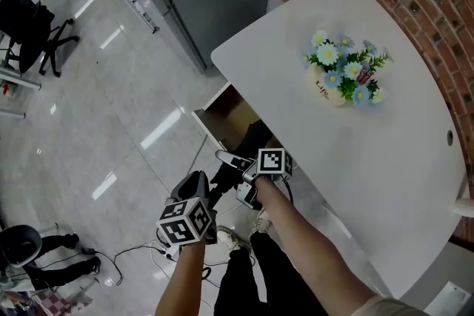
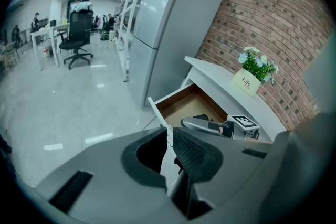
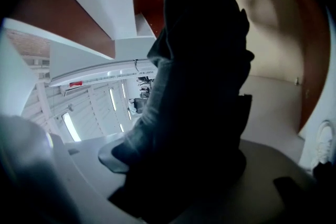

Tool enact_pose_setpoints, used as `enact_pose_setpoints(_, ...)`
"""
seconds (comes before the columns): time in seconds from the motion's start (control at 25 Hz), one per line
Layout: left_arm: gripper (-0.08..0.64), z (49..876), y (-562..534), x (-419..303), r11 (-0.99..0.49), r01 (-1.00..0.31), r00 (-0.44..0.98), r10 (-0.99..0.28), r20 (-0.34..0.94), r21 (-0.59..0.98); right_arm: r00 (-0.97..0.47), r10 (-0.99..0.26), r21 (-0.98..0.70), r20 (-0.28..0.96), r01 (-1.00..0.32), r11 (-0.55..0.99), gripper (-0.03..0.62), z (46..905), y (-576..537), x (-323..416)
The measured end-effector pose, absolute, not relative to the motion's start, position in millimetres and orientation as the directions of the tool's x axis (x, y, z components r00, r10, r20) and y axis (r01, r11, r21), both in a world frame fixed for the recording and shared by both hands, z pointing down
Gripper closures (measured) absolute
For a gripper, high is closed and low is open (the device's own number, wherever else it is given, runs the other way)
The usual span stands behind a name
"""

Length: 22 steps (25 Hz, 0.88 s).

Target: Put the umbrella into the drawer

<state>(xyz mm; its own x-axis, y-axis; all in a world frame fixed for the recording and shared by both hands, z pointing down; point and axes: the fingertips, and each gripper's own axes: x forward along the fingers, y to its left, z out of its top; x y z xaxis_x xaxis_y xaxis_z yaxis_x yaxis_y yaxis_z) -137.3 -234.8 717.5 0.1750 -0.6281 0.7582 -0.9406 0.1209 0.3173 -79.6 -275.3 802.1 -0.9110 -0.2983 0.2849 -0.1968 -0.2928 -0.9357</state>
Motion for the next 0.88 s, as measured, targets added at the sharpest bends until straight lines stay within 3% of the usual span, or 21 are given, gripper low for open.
enact_pose_setpoints(0.24, 0.52, 707, -238, -142, 0.135, -0.94, 0.159, -0.638, 0.753, 0.312, -0.909, -0.284, -0.94, 0.306, -0.24, -0.244, 0.239, 798, -269, -83)
enact_pose_setpoints(0.36, 0.52, 703, -240, -140, 0.134, -0.939, 0.161, -0.644, 0.748, 0.317, -0.903, -0.29, -0.925, 0.317, -0.228, -0.304, 0.225, 795, -263, -84)
enact_pose_setpoints(0.88, 0.52, 705, -236, -136, 0.129, -0.932, 0.179, -0.649, 0.74, 0.339, -0.809, -0.283, -0.857, 0.515, -0.494, -0.147, 0.198, 805, -272, -65)
